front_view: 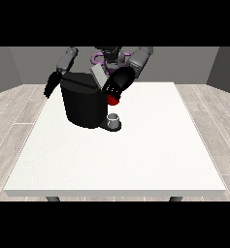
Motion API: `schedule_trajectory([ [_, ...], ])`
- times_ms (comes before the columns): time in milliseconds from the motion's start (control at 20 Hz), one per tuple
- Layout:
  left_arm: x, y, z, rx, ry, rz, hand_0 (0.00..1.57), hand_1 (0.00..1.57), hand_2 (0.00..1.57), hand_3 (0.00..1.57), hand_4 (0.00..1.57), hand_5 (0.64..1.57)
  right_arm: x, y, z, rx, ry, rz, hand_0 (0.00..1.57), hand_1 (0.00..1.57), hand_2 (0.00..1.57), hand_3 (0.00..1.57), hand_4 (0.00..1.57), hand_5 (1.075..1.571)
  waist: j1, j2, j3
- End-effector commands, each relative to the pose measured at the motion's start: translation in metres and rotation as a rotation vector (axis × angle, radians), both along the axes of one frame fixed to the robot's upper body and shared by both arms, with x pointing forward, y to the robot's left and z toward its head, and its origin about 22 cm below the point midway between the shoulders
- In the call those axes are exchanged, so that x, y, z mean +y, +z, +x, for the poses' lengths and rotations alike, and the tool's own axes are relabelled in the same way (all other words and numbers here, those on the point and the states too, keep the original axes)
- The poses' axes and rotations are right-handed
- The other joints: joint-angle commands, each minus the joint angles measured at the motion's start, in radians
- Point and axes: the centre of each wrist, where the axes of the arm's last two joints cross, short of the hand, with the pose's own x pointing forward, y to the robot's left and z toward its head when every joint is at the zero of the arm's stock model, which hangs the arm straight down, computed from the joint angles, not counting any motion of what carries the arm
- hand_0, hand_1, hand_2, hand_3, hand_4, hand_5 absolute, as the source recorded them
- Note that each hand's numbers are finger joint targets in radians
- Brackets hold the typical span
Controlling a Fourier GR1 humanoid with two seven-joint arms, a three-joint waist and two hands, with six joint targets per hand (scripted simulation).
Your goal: Insert the coffee pod into the coffee machine and close the lid
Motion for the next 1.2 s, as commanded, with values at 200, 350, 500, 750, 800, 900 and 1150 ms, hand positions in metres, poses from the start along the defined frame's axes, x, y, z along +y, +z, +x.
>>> schedule_trajectory([
  [200,0.015,0.013,-0.005,-0.102,0.036,0.084,0.00,0.00,0.69,0.55,0.00,1.571,0.000,0.002,0.002,-0.052,-0.018,0.004,0.00,0.00,0.00,0.00,0.11,1.571,0.009,0.050,-0.0006],
  [350,0.000,0.004,0.000,-0.066,0.028,0.061,0.00,0.00,0.62,0.49,0.00,1.571,0.002,-0.011,0.000,-0.028,-0.035,0.002,0.00,0.00,0.00,0.00,0.21,1.571,0.015,0.026,-0.0005],
  [500,0.017,-0.002,-0.002,-0.071,0.029,0.075,0.00,0.00,0.56,0.46,0.00,1.571,-0.012,0.005,0.003,-0.004,-0.034,-0.024,0.00,0.00,0.00,0.00,0.15,1.571,0.015,0.007,-0.0010],
  [750,0.022,-0.014,0.001,-0.038,0.053,0.050,0.00,0.00,0.36,0.25,0.00,1.571,0.015,-0.009,-0.008,0.033,0.014,0.004,0.00,0.00,0.00,0.00,0.17,1.571,0.003,-0.014,-0.0012],
  [800,-0.016,-0.028,0.005,-0.004,0.009,0.057,0.00,0.00,0.33,0.23,0.00,1.571,0.003,-0.033,-0.005,0.048,-0.052,0.044,0.00,0.00,0.00,0.00,0.09,1.571,0.064,-0.045,-0.0002],
  [900,-0.023,-0.032,0.006,0.018,0.015,0.065,0.00,0.00,0.22,0.15,0.00,1.571,-0.024,-0.024,0.003,0.054,-0.069,0.047,0.00,0.00,0.00,0.00,0.13,1.571,0.075,-0.066,-0.0001],
  [1150,-0.031,-0.080,0.006,0.193,-0.049,-0.014,0.00,0.00,0.00,0.00,0.00,1.571,-0.051,-0.079,-0.024,0.182,-0.145,0.051,0.00,0.00,0.00,0.00,0.00,1.571,0.184,-0.197,0.0003],
])
